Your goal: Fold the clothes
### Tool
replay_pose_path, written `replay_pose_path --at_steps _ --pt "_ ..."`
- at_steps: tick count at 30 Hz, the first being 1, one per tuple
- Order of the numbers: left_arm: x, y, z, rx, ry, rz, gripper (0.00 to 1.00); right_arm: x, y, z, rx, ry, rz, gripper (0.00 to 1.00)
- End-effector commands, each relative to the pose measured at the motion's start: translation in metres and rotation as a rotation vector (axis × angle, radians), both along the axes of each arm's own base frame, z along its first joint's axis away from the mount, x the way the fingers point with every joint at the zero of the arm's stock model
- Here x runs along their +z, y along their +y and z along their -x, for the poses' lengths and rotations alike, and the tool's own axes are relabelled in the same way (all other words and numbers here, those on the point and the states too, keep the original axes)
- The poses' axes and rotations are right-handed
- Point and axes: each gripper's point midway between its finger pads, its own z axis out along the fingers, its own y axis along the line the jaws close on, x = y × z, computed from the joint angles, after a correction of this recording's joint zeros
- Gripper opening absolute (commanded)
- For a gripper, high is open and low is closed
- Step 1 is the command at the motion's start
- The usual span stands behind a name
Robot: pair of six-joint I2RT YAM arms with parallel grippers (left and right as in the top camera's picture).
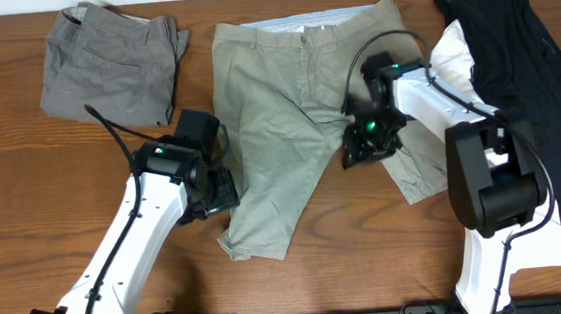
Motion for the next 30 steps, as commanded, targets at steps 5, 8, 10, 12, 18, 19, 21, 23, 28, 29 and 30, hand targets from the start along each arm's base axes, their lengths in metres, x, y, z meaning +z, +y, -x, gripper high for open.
replay_pose_path --at_steps 5,8,10,12,18,19,21,23,28,29,30 --pt "-0.002 0.016 -0.012 0.056 -0.031 -0.014 0.66 0.048 0.066 0.049 0.167 0.048 -0.202 0.54" --pt "-0.002 0.023 -0.014 0.06 -0.032 -0.017 0.66 0.05 0.084 0.066 0.188 0.076 -0.181 0.61" --pt "-0.002 0.027 -0.015 0.073 -0.032 -0.017 0.66 0.049 0.096 0.077 0.211 0.084 -0.172 0.68" --pt "-0.002 0.029 -0.015 0.082 -0.032 -0.017 0.66 0.048 0.109 0.087 0.243 0.085 -0.166 0.71" --pt "-0.002 0.029 -0.015 0.065 -0.033 -0.019 0.66 0.031 0.118 0.114 0.345 0.028 0.028 0.78" --pt "-0.002 0.029 -0.015 0.065 -0.033 -0.019 0.66 0.028 0.119 0.116 0.366 0.005 0.06 0.79" --pt "-0.002 0.029 -0.015 0.065 -0.033 -0.019 0.66 0.024 0.124 0.119 0.402 -0.037 0.092 0.8" --pt "-0.002 0.029 -0.015 0.065 -0.033 -0.02 0.66 0.021 0.132 0.122 0.428 -0.08 0.108 0.81" --pt "-0.002 0.029 -0.015 0.057 -0.033 -0.02 0.66 0.017 0.14 0.121 0.457 -0.141 0.133 0.67" --pt "-0.002 0.029 -0.015 0.057 -0.033 -0.02 0.66 0.017 0.14 0.12 0.457 -0.144 0.131 0.63" --pt "-0.002 0.029 -0.015 0.057 -0.033 -0.02 0.66 0.017 0.141 0.12 0.456 -0.146 0.129 0.57"
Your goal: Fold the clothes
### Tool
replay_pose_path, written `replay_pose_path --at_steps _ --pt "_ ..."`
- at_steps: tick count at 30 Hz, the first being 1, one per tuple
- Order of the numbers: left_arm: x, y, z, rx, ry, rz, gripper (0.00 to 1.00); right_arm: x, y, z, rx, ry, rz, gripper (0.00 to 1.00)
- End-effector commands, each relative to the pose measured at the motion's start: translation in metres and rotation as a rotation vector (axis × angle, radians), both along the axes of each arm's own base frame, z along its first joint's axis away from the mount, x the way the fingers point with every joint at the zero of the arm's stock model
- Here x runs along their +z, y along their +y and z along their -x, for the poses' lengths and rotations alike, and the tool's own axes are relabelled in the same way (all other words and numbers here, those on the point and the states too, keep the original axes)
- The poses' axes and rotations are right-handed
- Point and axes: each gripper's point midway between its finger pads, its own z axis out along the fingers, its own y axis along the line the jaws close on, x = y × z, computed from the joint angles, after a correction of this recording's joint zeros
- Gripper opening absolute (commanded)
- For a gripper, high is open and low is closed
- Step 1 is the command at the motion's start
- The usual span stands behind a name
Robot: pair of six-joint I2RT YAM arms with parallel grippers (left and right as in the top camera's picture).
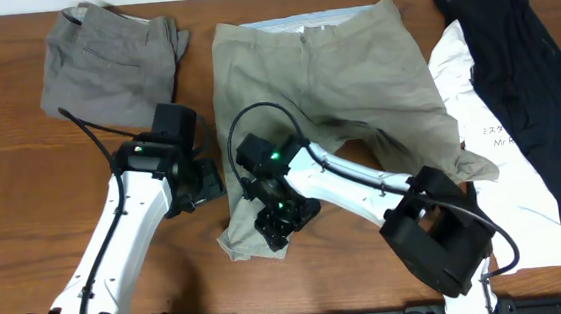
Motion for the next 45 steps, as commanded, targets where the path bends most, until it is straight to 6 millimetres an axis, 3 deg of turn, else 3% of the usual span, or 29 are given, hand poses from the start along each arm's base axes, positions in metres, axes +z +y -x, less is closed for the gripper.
replay_pose_path --at_steps 1,3,4,15,28,34,39,45 --pt "-0.003 0.005 0.001 -0.012 0.007 -0.024 0.66 0.002 -0.004 -0.008 -0.014 -0.053 0.023 0.48" --pt "-0.003 0.005 0.001 -0.012 0.007 -0.024 0.66 -0.001 -0.004 -0.009 -0.015 -0.052 0.03 0.26" --pt "-0.003 0.005 0.001 -0.014 0.007 -0.025 0.66 -0.003 -0.005 -0.008 -0.014 -0.048 0.033 0.21" --pt "-0.003 0.008 0.0 -0.024 0.003 -0.044 0.66 -0.01 -0.007 -0.007 -0.009 -0.009 0.036 0.01" --pt "-0.002 0.007 -0.002 -0.024 -0.009 -0.042 0.66 -0.005 -0.001 -0.021 0.081 -0.022 -0.054 0.01" --pt "-0.002 0.007 -0.002 -0.024 -0.008 -0.042 0.66 -0.045 -0.024 -0.005 0.157 0.099 0.06 0.01" --pt "-0.002 0.007 -0.002 -0.024 -0.008 -0.042 0.66 -0.04 -0.028 -0.014 0.133 0.117 0.062 0.01" --pt "-0.002 0.007 -0.002 -0.024 -0.008 -0.042 0.66 -0.039 -0.072 -0.035 0.033 0.109 0.208 0.01"
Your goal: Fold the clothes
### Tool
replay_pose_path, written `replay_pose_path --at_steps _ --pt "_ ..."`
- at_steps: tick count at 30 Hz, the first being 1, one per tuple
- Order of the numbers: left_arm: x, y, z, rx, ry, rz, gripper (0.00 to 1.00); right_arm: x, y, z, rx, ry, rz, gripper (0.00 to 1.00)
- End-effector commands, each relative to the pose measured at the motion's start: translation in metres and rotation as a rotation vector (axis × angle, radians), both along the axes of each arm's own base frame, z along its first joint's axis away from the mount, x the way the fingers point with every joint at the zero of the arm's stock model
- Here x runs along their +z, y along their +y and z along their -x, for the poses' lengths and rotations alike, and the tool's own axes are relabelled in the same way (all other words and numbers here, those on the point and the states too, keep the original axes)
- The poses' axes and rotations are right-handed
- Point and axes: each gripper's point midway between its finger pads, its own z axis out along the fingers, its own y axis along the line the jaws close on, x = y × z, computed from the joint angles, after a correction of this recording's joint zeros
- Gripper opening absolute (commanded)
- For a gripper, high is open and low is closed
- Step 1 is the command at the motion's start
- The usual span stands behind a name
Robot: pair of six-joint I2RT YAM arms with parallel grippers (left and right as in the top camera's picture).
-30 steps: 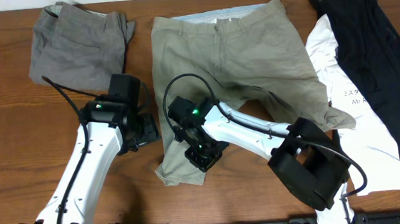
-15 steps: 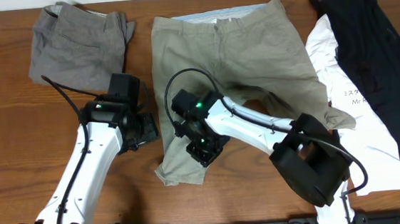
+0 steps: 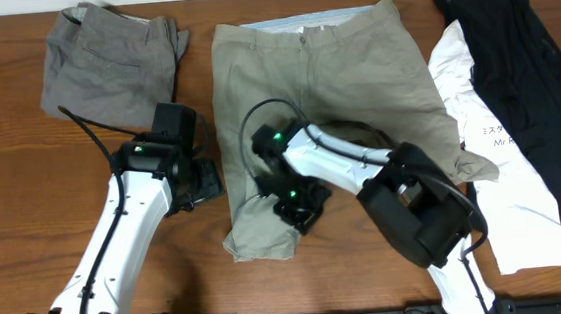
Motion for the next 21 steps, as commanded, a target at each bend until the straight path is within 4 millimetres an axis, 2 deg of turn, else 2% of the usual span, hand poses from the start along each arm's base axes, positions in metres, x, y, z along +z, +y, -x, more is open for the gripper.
replay_pose_path --at_steps 1,7,9,12,15,21 --pt "-0.002 0.004 0.001 -0.011 0.006 -0.019 0.66 -0.012 -0.038 -0.028 -0.056 -0.052 0.132 0.01" --pt "-0.002 0.004 0.0 -0.011 0.005 -0.019 0.66 -0.011 -0.082 -0.071 -0.245 -0.067 0.159 0.01" --pt "-0.002 0.004 0.0 -0.011 0.005 -0.019 0.66 -0.007 -0.087 -0.082 -0.311 -0.052 0.118 0.01" --pt "-0.002 0.004 0.0 -0.017 0.001 -0.021 0.66 0.005 -0.075 -0.093 -0.319 -0.026 -0.013 0.01" --pt "-0.002 0.009 -0.002 -0.016 -0.007 -0.05 0.66 0.022 -0.05 -0.098 -0.235 -0.038 -0.169 0.01" --pt "-0.001 0.015 -0.006 -0.01 -0.026 -0.087 0.66 0.059 -0.022 -0.106 -0.048 -0.201 -0.322 0.02"
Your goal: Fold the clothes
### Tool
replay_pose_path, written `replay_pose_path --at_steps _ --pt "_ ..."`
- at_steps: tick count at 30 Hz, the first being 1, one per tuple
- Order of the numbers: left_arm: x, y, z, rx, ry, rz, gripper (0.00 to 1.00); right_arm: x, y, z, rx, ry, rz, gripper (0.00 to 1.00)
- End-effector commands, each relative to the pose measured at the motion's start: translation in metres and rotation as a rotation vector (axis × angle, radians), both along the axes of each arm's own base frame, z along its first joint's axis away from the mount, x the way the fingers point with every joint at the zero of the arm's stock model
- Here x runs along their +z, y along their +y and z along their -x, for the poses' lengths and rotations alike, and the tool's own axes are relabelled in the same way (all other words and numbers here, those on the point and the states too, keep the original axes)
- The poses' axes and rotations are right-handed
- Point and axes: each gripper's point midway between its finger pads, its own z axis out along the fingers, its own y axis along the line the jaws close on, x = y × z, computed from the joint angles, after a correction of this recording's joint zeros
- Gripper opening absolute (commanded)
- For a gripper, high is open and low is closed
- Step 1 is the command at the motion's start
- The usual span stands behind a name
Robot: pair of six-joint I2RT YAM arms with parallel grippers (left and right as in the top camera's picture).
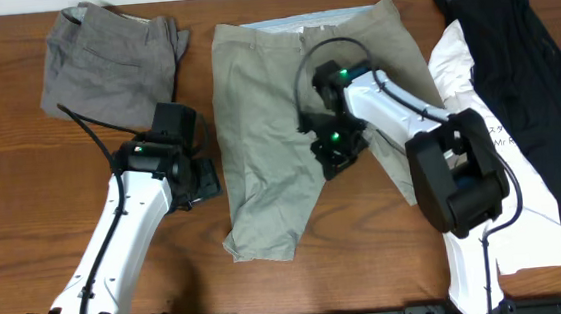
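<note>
Khaki shorts [267, 108] lie spread flat in the middle of the table, waistband at the far side and both legs pointing toward me. My right gripper [331, 159] is down on the cloth at the crotch, between the two legs. Part of the right leg [415, 181] is covered by the right arm. My left gripper [205, 183] rests on the wood, touching the outer edge of the left leg [261, 229]. From above, the jaws of both grippers are hidden by their own bodies.
Folded grey shorts [108, 65] lie at the far left. A white T-shirt [508, 174] and a black garment [529, 67] are heaped at the right, close to the right arm's base. Bare wood [359, 261] shows in front of the shorts.
My right gripper has moved from low on the left leg up and right to the crotch. The right leg, bunched out to the right before, now lies straight again. The left arm is unchanged.
First the shorts lay flat with my right gripper at the right leg's inner edge and my left gripper on the left leg's edge. Then the right gripper was over the lower left leg with the right leg bunched. Now it is at the crotch, the shorts flat.
</note>
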Motion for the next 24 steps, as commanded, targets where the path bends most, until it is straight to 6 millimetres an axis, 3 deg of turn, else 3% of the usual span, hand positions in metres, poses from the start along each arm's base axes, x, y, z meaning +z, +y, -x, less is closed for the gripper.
replay_pose_path --at_steps 1,4,7,12,17,24 --pt "-0.001 0.007 -0.003 0.001 -0.012 -0.039 0.66 0.046 0.03 -0.003 0.167 -0.15 -0.153 0.01" --pt "-0.001 0.008 -0.006 0.002 -0.024 -0.042 0.66 0.065 0.043 0.001 0.257 -0.229 -0.195 0.02" --pt "0.0 0.008 -0.008 -0.006 -0.031 -0.043 0.66 0.064 0.049 0.006 0.302 -0.259 -0.166 0.02" --pt "0.0 0.007 -0.011 -0.006 -0.043 -0.041 0.66 0.033 0.052 0.025 0.368 -0.279 -0.078 0.01" --pt "0.001 0.01 -0.013 -0.005 -0.051 -0.061 0.66 -0.005 0.043 0.047 0.41 -0.298 0.058 0.02" --pt "0.001 0.014 -0.014 0.0 -0.057 -0.083 0.66 -0.036 0.036 0.055 0.414 -0.383 0.165 0.01"
